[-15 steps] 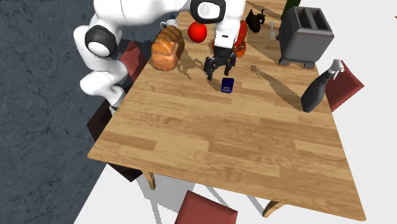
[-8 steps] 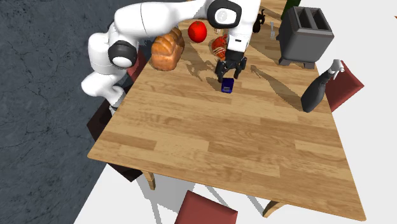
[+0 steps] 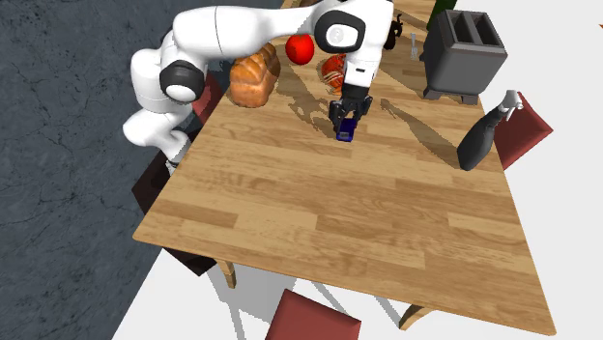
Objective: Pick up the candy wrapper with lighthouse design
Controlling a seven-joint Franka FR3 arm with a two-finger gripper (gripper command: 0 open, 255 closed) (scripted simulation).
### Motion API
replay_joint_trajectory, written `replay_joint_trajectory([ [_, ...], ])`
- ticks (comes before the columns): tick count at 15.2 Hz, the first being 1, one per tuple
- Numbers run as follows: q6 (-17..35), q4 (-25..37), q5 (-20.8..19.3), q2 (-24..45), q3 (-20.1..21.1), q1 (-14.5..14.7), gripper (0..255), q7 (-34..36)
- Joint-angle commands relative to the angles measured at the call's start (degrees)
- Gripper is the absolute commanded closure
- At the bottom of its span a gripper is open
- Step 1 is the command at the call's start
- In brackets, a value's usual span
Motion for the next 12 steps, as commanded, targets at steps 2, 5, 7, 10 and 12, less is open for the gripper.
replay_joint_trajectory([
  [2,0.05,-0.21,0.04,0.04,-0.01,-0.05,255,0.00],
  [5,0.04,-0.32,0.10,-0.09,0.01,-0.12,255,-0.02],
  [7,0.08,-0.34,0.09,-0.04,0.02,-0.07,255,0.07],
  [10,-2.75,3.51,-0.47,0.85,-0.16,1.17,255,-0.52],
  [12,-4.76,6.39,-0.97,1.62,-0.33,2.16,255,-0.96],
])
